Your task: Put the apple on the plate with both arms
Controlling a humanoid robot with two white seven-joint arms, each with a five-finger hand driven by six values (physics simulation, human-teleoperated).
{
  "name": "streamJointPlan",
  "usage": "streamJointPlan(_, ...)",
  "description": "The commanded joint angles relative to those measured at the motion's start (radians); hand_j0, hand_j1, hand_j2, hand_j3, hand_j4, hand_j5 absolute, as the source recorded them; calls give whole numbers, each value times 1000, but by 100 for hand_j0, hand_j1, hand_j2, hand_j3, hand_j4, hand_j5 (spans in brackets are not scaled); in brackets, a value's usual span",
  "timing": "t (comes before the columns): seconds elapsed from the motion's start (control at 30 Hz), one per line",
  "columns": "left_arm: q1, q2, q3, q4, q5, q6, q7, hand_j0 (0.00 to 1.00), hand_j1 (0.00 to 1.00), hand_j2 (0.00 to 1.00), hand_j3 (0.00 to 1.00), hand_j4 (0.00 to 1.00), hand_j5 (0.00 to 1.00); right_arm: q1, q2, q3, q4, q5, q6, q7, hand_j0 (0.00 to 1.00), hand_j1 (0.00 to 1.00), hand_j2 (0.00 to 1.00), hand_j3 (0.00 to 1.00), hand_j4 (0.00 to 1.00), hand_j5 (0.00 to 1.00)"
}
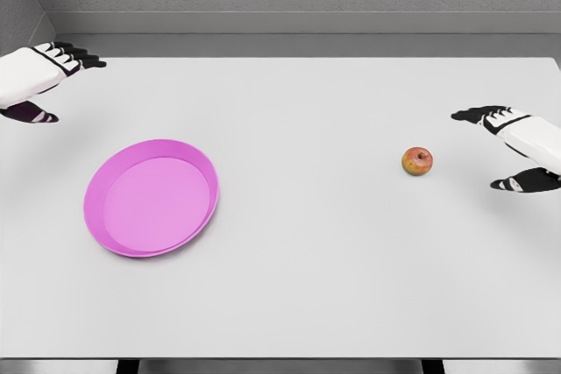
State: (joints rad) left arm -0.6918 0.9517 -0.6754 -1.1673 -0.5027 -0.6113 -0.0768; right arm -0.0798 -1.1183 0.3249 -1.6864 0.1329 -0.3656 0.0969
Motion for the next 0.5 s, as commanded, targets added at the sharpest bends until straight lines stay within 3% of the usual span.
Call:
streamJointPlan(0.0, 0, 2, 0, 0, 6, 0, 0, 100, 100, 100, 100, 100, 100, 0, -2, -1, -1, -4, 1, 0, 100, 100, 100, 100, 100, 100)
streamJointPlan(0.13, 0, 2, 0, 0, 6, 0, -1, 100, 100, 100, 100, 100, 100, -3, 2, 3, 22, -10, 33, -6, 100, 100, 100, 100, 100, 100)
streamJointPlan(0.2, 0, 2, 0, -2, 6, 0, -1, 100, 100, 100, 100, 100, 100, -5, 2, 29, 21, -9, 166, -5, 100, 100, 100, 100, 100, 100)
streamJointPlan(0.27, 0, 2, 0, -2, 6, 0, -3, 100, 100, 100, 100, 100, 100, -34, 5, 65, 21, -6, 205, 0, 100, 100, 100, 100, 100, 100)
streamJointPlan(0.33, 0, 2, 0, -2, 6, 0, -3, 100, 100, 100, 100, 100, 100, -129, 29, 164, 31, -4, 206, 20, 100, 100, 100, 100, 100, 100)
streamJointPlan(0.47, 0, 2, 0, -2, 4, 0, -3, 100, 100, 100, 100, 100, 100, -302, 92, 332, 128, -4, 208, 118, 100, 100, 100, 100, 100, 100)
